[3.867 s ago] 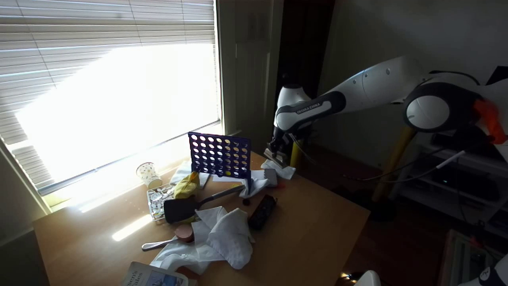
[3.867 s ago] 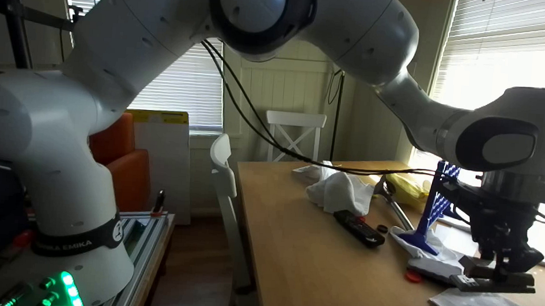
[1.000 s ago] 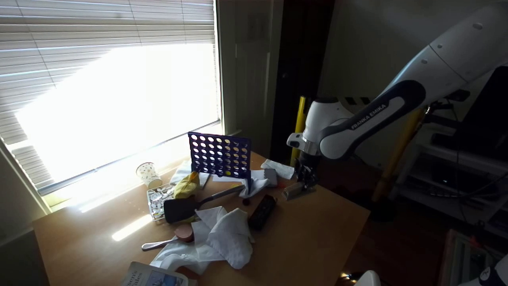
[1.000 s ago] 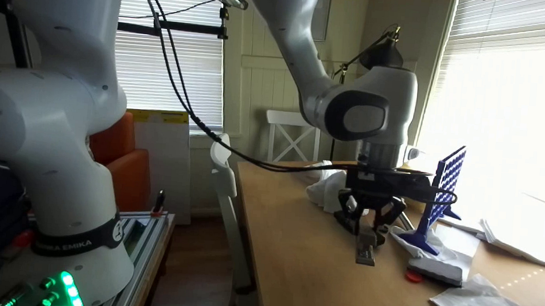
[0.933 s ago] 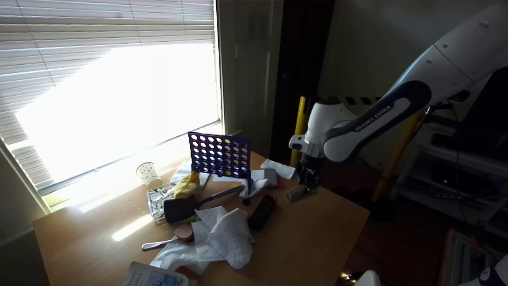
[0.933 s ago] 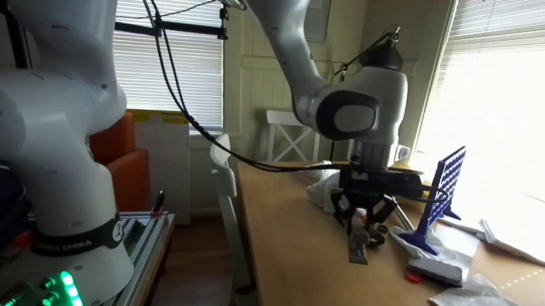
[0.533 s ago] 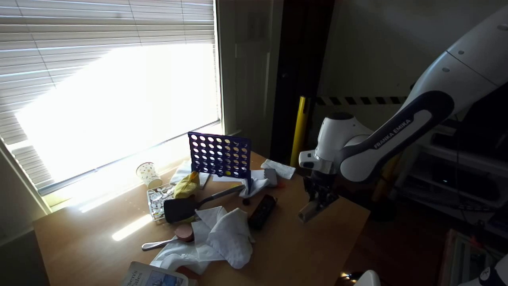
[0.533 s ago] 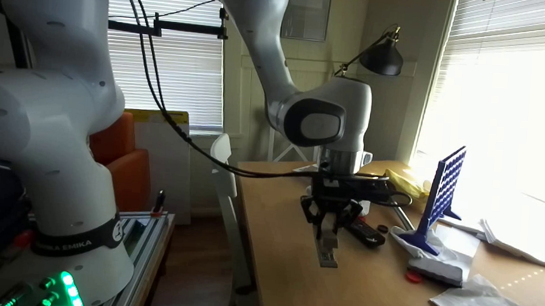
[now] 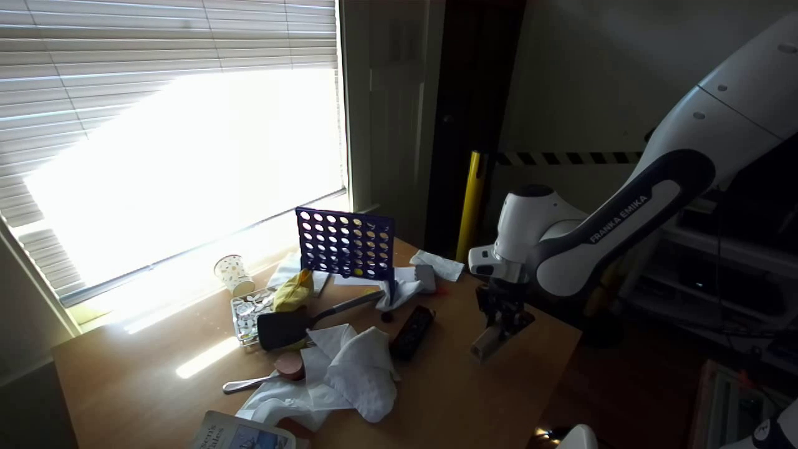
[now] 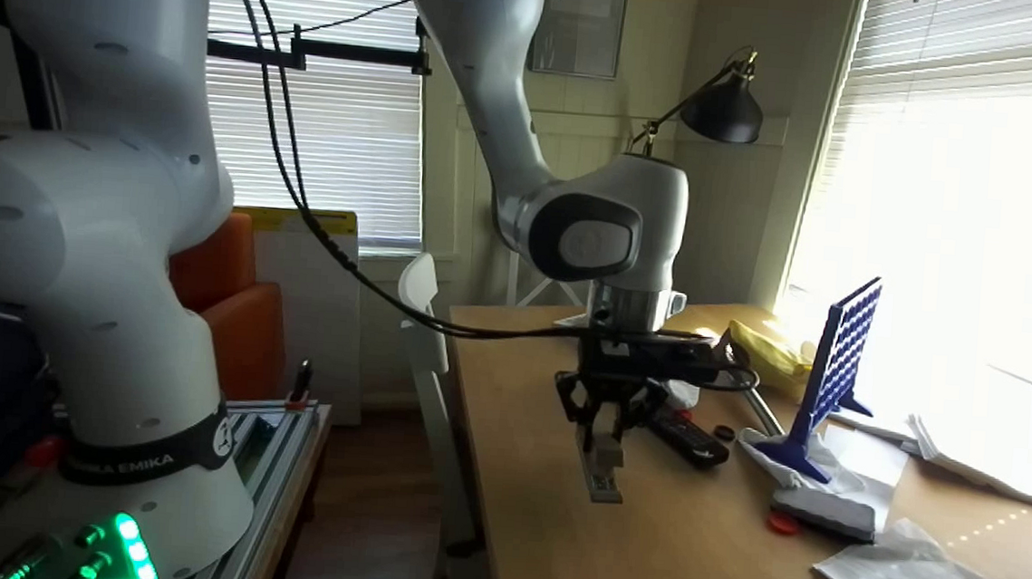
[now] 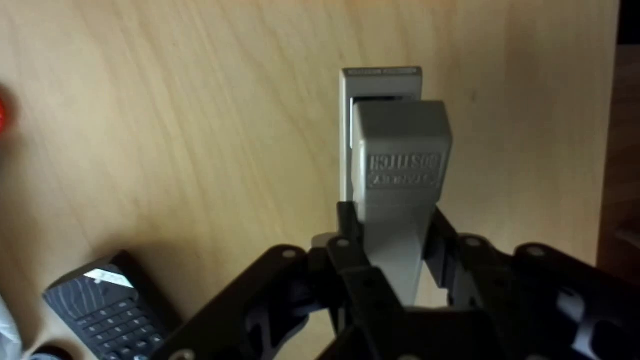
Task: Move the stapler forward
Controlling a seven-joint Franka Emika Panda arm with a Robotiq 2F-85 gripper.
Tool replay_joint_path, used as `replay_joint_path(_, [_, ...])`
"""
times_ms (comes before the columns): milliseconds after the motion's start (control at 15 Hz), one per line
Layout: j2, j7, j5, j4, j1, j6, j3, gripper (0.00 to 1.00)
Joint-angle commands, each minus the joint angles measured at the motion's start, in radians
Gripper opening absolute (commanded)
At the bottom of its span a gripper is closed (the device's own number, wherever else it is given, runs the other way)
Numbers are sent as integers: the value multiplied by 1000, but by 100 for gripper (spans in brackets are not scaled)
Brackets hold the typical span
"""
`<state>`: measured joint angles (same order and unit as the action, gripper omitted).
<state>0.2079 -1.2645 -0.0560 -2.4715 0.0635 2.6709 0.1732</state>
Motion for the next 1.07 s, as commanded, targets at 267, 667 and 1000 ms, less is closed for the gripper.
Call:
replay_joint_path(267, [-3,15,3,-81,-79,46,29,10])
replay_joint_path(667, [-1,-2,38,-124,-85,66,56,10])
replay_joint_path(1000, [-13,-19,32,-137,-79,77,62,60])
